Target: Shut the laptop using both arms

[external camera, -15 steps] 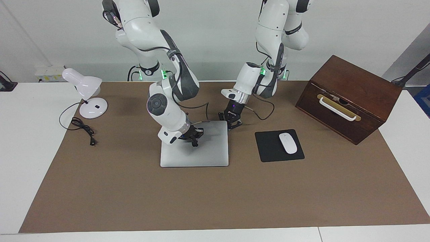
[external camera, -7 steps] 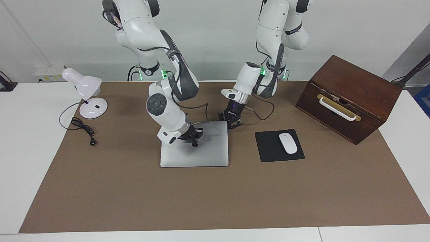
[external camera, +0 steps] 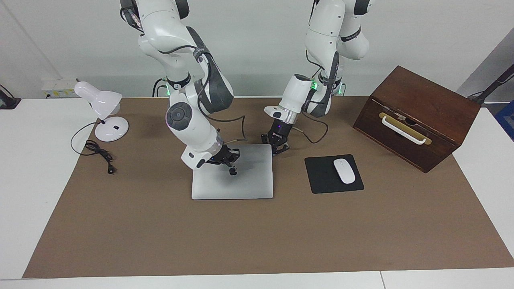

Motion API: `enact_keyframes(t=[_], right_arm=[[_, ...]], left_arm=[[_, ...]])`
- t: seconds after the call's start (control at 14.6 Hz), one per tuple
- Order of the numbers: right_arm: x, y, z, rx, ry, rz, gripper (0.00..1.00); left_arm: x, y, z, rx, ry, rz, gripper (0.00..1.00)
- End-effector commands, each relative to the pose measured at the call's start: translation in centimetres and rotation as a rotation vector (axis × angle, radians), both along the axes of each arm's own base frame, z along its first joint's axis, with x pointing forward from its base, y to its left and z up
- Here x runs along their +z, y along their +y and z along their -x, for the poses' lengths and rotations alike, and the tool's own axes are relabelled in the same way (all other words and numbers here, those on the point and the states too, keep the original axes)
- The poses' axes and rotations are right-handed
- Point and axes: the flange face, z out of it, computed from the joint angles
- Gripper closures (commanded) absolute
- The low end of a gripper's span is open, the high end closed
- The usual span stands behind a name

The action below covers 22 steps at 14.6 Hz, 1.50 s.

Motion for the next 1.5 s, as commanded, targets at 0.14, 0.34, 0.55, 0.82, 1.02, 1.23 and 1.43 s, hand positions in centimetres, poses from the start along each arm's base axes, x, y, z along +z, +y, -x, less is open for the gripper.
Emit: enact_keyframes(t=[0.14, 0.34, 0.55, 0.82, 1.02, 1.23, 1.43], right_arm=[[6.7, -2.4, 2.8, 0.042, -0.044, 0.125, 0.73], [9.3, -5.8, 3.6, 0.010, -0.033, 0.131, 0.10], [10.9, -8.4, 4.5, -0.015, -0.001, 0.151, 0.00], [10.9, -11.1, 4.5, -0.057, 0.020, 0.152, 0.00], [10.8, -12.1, 4.2, -0.083, 0.022, 0.137, 0.00], [10.8, -12.1, 4.2, -0.082, 0.024, 0.137, 0.00], [10.6, -12.5, 3.9, -0.090, 0.025, 0.137, 0.00]], left_arm=[[-0.7, -0.3, 0.4, 0.024, 0.015, 0.018, 1.00], [0.6, 0.0, 0.6, 0.038, 0.016, 0.036, 1.00], [2.1, 0.2, 0.8, 0.045, 0.050, 0.024, 1.00], [4.7, 0.6, 1.3, 0.034, 0.098, -0.013, 1.00], [4.9, 1.2, 3.2, 0.003, 0.114, -0.038, 1.00], [6.0, 1.1, 5.6, -0.029, 0.185, -0.086, 1.00], [8.3, 1.7, 6.6, -0.041, 0.288, -0.160, 1.00]])
